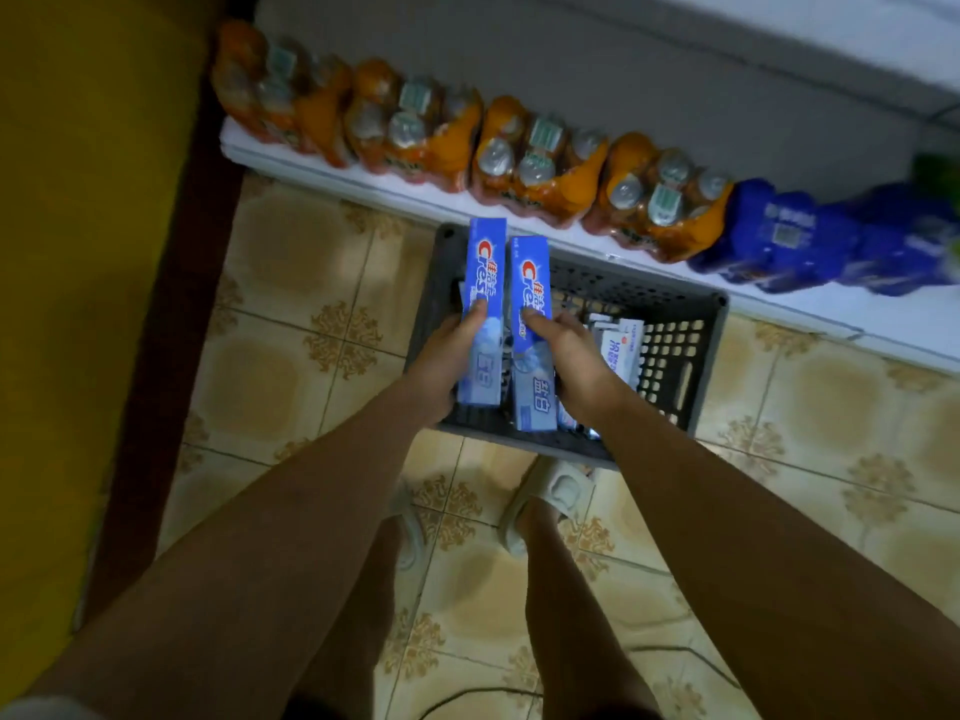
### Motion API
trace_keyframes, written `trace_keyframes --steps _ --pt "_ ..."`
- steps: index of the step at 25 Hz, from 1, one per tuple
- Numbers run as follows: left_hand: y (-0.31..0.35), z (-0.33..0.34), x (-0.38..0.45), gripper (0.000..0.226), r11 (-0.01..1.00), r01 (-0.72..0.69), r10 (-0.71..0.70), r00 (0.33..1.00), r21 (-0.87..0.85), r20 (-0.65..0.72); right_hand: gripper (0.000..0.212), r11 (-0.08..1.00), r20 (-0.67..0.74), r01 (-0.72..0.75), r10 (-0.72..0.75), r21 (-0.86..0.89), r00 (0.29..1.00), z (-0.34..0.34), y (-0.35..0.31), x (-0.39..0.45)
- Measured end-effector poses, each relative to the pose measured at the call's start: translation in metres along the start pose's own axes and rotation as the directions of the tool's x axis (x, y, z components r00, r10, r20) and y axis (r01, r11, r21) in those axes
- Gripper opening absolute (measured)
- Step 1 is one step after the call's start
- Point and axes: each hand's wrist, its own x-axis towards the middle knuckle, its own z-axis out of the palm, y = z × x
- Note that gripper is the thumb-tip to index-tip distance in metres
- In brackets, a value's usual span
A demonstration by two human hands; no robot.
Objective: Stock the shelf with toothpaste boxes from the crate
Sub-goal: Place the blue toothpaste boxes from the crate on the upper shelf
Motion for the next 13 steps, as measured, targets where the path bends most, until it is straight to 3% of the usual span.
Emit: trace_keyframes --steps 4,7,10,13 --pt "0.077 0.003 -0.118 0.053 0.993 -0.066 0.073 0.995 -0.102 0.071 0.036 0.973 0.011 0.155 -0.155 -0.17 0.988 0.027 -0.065 -0.125" --pt "0.121 -0.006 -0.196 0.043 0.986 -0.128 0.141 0.982 -0.107 0.122 0.049 0.915 0.08 0.29 -0.279 -0.282 0.957 0.047 -0.11 -0.209" --pt "0.161 -0.019 -0.263 0.035 0.982 -0.187 0.191 0.962 -0.041 0.193 0.052 0.817 0.193 0.391 -0.341 -0.423 0.92 0.064 -0.154 -0.276" --pt "0.223 -0.043 -0.319 0.038 0.965 -0.26 0.257 0.935 -0.024 0.244 0.052 0.64 0.319 0.481 -0.36 -0.6 0.877 0.076 -0.202 -0.334"
